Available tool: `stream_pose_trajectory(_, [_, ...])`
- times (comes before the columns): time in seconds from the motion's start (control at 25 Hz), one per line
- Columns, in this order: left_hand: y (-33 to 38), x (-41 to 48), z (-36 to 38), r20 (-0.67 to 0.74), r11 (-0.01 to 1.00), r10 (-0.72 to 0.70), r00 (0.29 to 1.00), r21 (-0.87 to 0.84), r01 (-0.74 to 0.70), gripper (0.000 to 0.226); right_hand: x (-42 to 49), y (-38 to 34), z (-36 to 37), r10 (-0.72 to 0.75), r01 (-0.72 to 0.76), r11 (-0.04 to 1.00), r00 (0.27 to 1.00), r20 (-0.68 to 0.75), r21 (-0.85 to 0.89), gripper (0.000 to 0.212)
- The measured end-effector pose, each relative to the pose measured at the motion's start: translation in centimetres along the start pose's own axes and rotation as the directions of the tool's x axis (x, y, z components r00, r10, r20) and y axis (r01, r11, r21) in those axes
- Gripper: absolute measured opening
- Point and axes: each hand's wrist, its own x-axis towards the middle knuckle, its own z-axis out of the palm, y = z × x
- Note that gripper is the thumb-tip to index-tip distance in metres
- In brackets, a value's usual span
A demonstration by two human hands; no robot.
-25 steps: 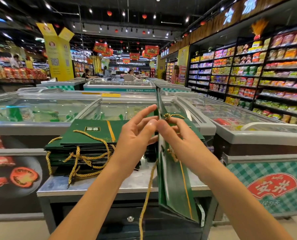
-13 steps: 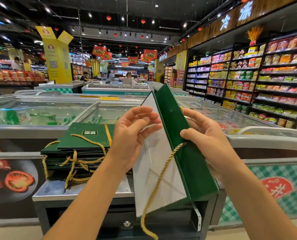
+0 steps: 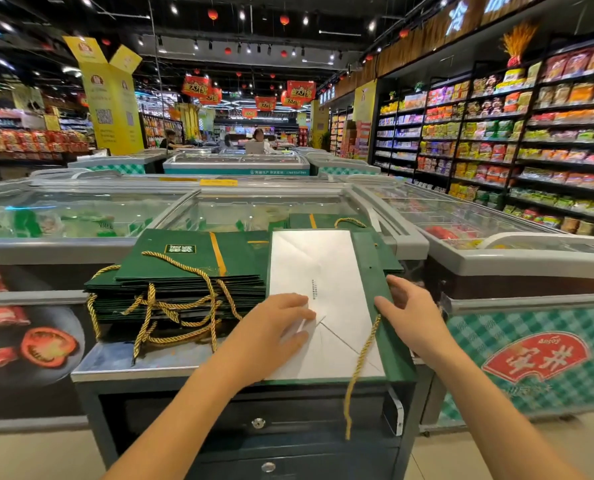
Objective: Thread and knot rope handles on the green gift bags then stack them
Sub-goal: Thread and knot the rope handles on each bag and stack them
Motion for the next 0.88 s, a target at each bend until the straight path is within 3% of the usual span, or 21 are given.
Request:
stream_pose_trajectory(0.16, [-0.4, -0.4, 0.9, -0.077, 0.999, 0.049, 0.996, 0.003, -0.049, 0.035, -1.0, 0.5, 0.3, -0.257, 0.236, 0.902, 0.966, -0.01, -0.362, 0.046])
stream_pose_trajectory(0.24, [-0.4, -0.6, 1.2, -0.091, 0.999, 0.047, 0.995, -0.014, -0.048, 0.035, -2.1, 0.4, -0.1, -0.374, 0.405, 0.851, 0.914, 0.155, -0.333, 0.04])
stream_pose_trajectory(0.36, [-0.5, -0.7, 1.5, -0.102, 0.999, 0.031, 0.994, -0.035, -0.035, 0.035, -3.7, 0.3, -0.7, -0.299, 0.44, 0.875, 0.819, 0.489, -0.203, 0.048])
stream_pose_trajectory(0.48, [-0.5, -0.7, 1.5, -0.109, 0.999, 0.02, 0.994, -0.034, -0.024, 0.035, -3.7, 0.7, -1.1, -0.266, 0.461, 0.863, 0.762, 0.591, -0.206, 0.04])
stream_pose_trajectory(0.64, [-0.4, -0.5, 1.5, -0.098, 0.997, -0.015, 0.995, -0.078, 0.007, 0.031, -3.1, 0.6, -0.8, -0.286, 0.482, 0.846, 0.773, 0.566, -0.23, 0.004])
stream_pose_trajectory(0.76, [-0.1, -0.5, 1.3, -0.116, 0.99, -0.044, 0.992, -0.14, 0.027, 0.021, -2.0, 0.7, 0.4, -0.378, 0.499, 0.828, 0.834, 0.402, -0.257, 0.005])
stream_pose_trajectory(0.88, [0.8, -0.4, 0.9, -0.12, 0.968, -0.128, 0.985, -0.233, 0.097, 0.018, -1.2, 0.1, 1.7, -0.399, 0.426, 0.895, 0.898, 0.185, -0.136, 0.006])
